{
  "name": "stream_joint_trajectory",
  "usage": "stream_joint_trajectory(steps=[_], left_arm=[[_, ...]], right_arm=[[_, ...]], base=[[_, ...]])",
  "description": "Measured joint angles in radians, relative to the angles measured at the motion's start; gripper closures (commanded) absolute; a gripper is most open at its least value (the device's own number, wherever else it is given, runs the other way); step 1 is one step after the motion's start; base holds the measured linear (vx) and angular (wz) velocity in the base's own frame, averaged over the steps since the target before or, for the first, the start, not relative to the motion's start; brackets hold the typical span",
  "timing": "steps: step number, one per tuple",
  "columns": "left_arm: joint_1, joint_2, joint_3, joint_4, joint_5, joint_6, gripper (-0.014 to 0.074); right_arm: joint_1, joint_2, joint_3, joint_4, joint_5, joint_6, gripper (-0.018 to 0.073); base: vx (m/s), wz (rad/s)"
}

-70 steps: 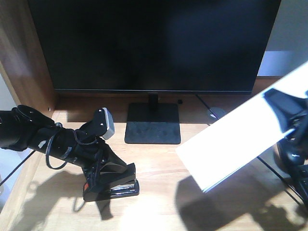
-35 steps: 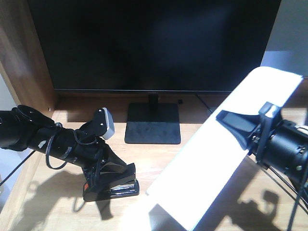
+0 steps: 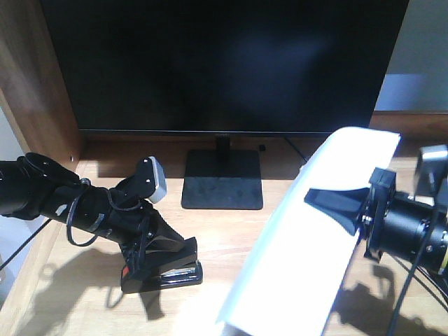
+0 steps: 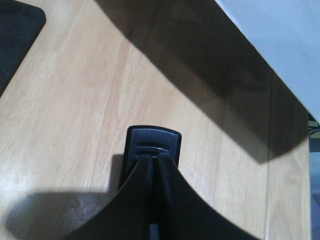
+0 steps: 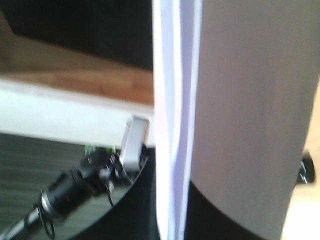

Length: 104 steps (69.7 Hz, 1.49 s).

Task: Grab stapler and paper to desk for stapling
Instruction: 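Lower the paper flat onto the desk beside the stapler, right gripper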

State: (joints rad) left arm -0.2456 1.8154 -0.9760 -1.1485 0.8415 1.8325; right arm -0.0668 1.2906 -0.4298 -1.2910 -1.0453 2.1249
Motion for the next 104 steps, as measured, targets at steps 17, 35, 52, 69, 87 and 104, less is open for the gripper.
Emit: stream_joint_trajectory(steps=[17, 35, 52, 69, 87, 104], left_arm=[[0.0, 0.0, 0.0, 0.0, 0.0, 0.0, 0.0603], [0.0, 0.0, 0.0, 0.0, 0.0, 0.0, 0.0603], [0.0, 0.0, 0.0, 0.0, 0.0, 0.0, 0.0603], [0.0, 0.0, 0.0, 0.0, 0.0, 0.0, 0.0603], [0.0, 0.0, 0.0, 0.0, 0.0, 0.0, 0.0603], [0.0, 0.0, 0.0, 0.0, 0.0, 0.0, 0.0603]], right_arm=[[-0.036, 0.163, -0.009, -0.1, -0.106, -0.026, 0.0565], [-0.036, 0.288, -0.062, -0.182, -0.109, -0.055, 0.0565], [-0.036, 0.311, -0.103, -0.244, -0.11, -0.07, 0.0565], [0.033, 0.311, -0.103, -0.245, -0.11, -0.083, 0.0565], [0.076, 0.313, -0.103, -0.175, -0.116, -0.096, 0.0565], [0.076, 0.313, -0.103, -0.134, -0.116, -0.097, 0.0565]], base=[[0.0, 0.0], [0.0, 0.0], [0.0, 0.0], [0.0, 0.0], [0.0, 0.0], [0.0, 0.0]])
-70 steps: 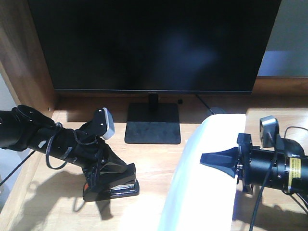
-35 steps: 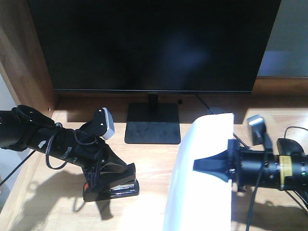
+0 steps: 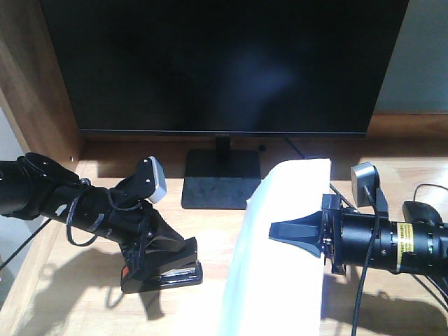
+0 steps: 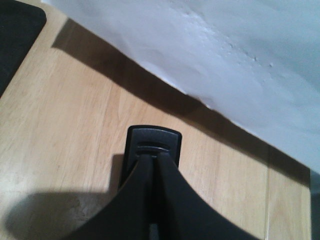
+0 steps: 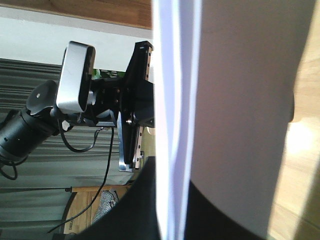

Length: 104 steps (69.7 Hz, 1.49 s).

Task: Grab stapler and paper to desk for stapling
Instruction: 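Lower the paper flat onto the desk beside the stapler, right gripper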

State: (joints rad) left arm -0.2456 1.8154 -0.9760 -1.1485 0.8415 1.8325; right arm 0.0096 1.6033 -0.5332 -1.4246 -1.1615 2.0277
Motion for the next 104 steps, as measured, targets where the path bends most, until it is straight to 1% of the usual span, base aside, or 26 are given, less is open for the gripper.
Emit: stream_joint_trajectory(steps=[16, 21, 34, 42, 62, 74, 88, 99, 104], left_arm=[[0.0, 0.0, 0.0, 0.0, 0.0, 0.0, 0.0603], [0.0, 0.0, 0.0, 0.0, 0.0, 0.0, 0.0603], [0.0, 0.0, 0.0, 0.0, 0.0, 0.0, 0.0603], [0.0, 0.0, 0.0, 0.0, 0.0, 0.0, 0.0603], [0.0, 0.0, 0.0, 0.0, 0.0, 0.0, 0.0603], [0.0, 0.0, 0.0, 0.0, 0.0, 0.0, 0.0603], [0.0, 0.0, 0.0, 0.0, 0.0, 0.0, 0.0603], [0.0, 0.0, 0.0, 0.0, 0.0, 0.0, 0.0603], [0.0, 0.0, 0.0, 0.0, 0.0, 0.0, 0.0603]], right_arm=[[0.0, 0.0, 0.0, 0.006, 0.0, -0.002, 0.0565], [0.011, 0.0, 0.0, 0.008, 0.001, -0.002, 0.0565], [0.099, 0.0, 0.0, 0.035, 0.001, -0.004, 0.0565], [0.136, 0.0, 0.0, 0.056, 0.0, -0.009, 0.0565], [0.143, 0.015, 0.0, 0.113, -0.001, -0.045, 0.0565], [0.143, 0.107, 0.0, 0.119, -0.001, -0.114, 0.0565], [0.143, 0.232, -0.003, 0.123, 0.007, -0.223, 0.0565], [0.143, 0.265, -0.005, 0.127, 0.007, -0.317, 0.0565], [0.143, 0.265, -0.005, 0.125, 0.007, -0.344, 0.0565]], base=[[0.0, 0.0], [0.0, 0.0], [0.0, 0.0], [0.0, 0.0], [0.0, 0.0], [0.0, 0.0], [0.0, 0.0], [0.0, 0.0], [0.0, 0.0]])
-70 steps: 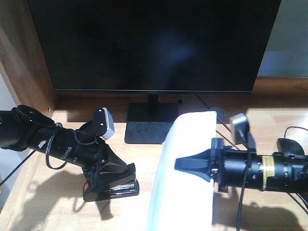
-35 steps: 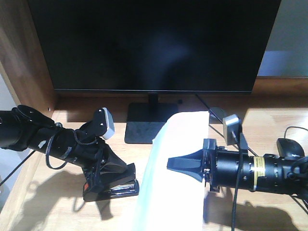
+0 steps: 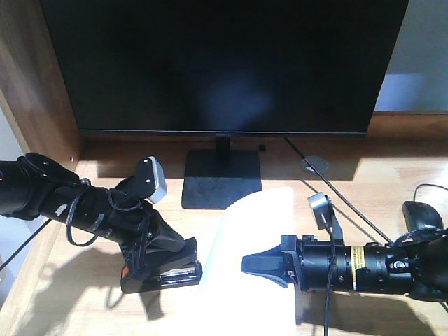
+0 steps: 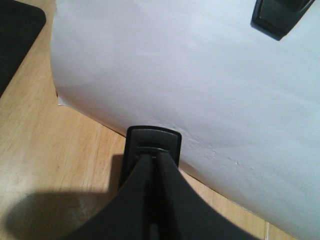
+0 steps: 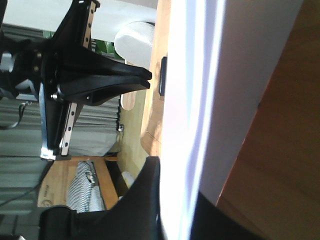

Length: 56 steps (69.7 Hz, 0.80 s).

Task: Grab stapler and paper to desk for stapling
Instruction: 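Lower the paper flat onto the desk beside the stapler, right gripper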

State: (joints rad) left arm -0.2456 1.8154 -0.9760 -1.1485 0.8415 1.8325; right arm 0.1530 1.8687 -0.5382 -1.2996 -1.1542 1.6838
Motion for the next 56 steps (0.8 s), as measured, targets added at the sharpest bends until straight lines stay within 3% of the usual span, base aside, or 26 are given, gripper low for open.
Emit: stream_joint_trajectory(steps=[29, 56], left_arm=[[0.0, 0.0, 0.0, 0.0, 0.0, 0.0, 0.0603], [0.0, 0.0, 0.0, 0.0, 0.0, 0.0, 0.0603]], right_arm=[[0.0, -0.006, -0.001, -0.223, 0.0, -0.145, 0.0565], [0.0, -0.006, -0.001, -0.246, 0.0, -0.289, 0.0565]], base=[[0.0, 0.0], [0.0, 0.0]])
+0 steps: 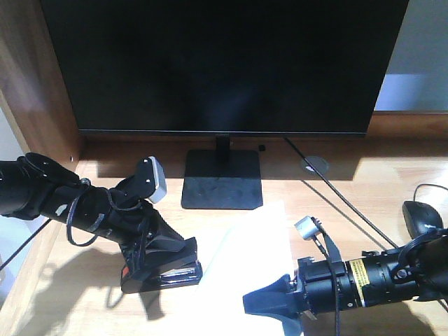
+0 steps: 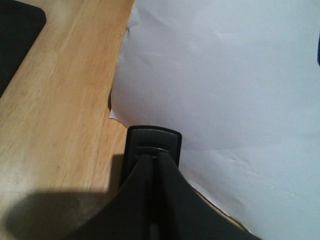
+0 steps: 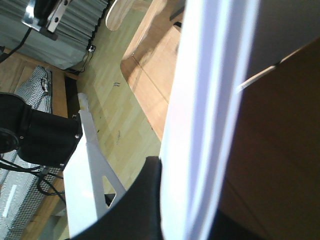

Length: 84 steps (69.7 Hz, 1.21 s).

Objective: Grab stapler and paper to desk for stapling

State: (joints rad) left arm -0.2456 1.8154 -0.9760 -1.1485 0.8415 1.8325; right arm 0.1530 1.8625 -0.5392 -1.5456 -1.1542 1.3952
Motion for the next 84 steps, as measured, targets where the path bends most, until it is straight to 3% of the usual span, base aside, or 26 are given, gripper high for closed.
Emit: stream_joint_trajectory(steps=[25, 38, 50, 84], left_arm=[[0.0, 0.0, 0.0, 0.0, 0.0, 0.0, 0.0603], [0.0, 0.0, 0.0, 0.0, 0.0, 0.0, 0.0603], [0.0, 0.0, 0.0, 0.0, 0.0, 0.0, 0.0603], [0.0, 0.0, 0.0, 0.0, 0.0, 0.0, 0.0603]], right_arm=[[0.0, -0.074, 0.0, 0.095, 0.001, -0.101, 0.0565], [0.0, -0.117, 0.0, 0.115, -0.002, -0.1, 0.0565], [0.0, -0.117, 0.0, 0.087, 0.019, -0.069, 0.0565], [0.0, -0.117, 0.0, 0.078, 0.372, 0.189, 0.0565]], base=[[0.0, 0.0], [0.0, 0.0], [0.0, 0.0], [0.0, 0.0]])
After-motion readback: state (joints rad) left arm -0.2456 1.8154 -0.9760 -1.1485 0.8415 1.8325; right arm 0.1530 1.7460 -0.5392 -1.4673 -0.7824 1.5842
